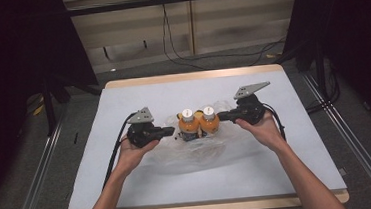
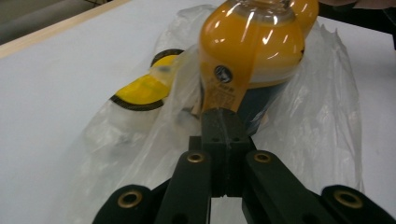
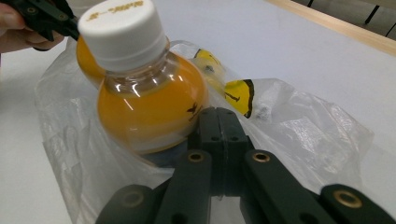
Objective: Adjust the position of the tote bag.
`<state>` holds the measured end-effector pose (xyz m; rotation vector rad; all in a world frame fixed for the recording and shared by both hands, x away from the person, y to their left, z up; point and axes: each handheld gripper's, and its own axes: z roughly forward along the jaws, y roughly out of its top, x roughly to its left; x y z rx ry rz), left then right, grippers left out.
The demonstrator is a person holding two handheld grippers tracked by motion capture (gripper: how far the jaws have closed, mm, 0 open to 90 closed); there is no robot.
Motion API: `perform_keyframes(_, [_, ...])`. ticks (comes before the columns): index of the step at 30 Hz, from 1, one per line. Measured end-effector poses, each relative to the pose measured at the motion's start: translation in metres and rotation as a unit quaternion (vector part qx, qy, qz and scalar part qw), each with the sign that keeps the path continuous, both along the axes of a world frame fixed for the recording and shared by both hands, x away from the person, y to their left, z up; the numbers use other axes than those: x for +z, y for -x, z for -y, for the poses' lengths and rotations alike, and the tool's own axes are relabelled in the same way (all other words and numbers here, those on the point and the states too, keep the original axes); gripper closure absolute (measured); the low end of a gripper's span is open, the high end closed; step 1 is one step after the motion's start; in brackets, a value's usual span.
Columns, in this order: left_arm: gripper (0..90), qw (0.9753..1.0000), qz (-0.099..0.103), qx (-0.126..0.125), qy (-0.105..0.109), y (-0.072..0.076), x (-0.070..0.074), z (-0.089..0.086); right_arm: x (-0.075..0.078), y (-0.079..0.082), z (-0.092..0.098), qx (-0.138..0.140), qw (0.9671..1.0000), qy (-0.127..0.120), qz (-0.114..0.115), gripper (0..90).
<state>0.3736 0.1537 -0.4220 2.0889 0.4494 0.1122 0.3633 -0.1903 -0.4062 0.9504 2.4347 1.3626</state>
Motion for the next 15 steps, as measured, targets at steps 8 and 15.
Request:
perform_keyframes(8, [90.0,0.9993,-0.021,0.000,-0.031,-0.007,-0.016,0.011,-0.011,-0.007,-0.004,0.002,0.9998,0.005,-0.020,90.0])
perform_keyframes(15, [90.0,0.9985,-0.019,0.007,-0.051,-0.007,-0.025,0.017,-0.023,-0.010,-0.012,0.007,0.9990,0.030,-0.033,90.0])
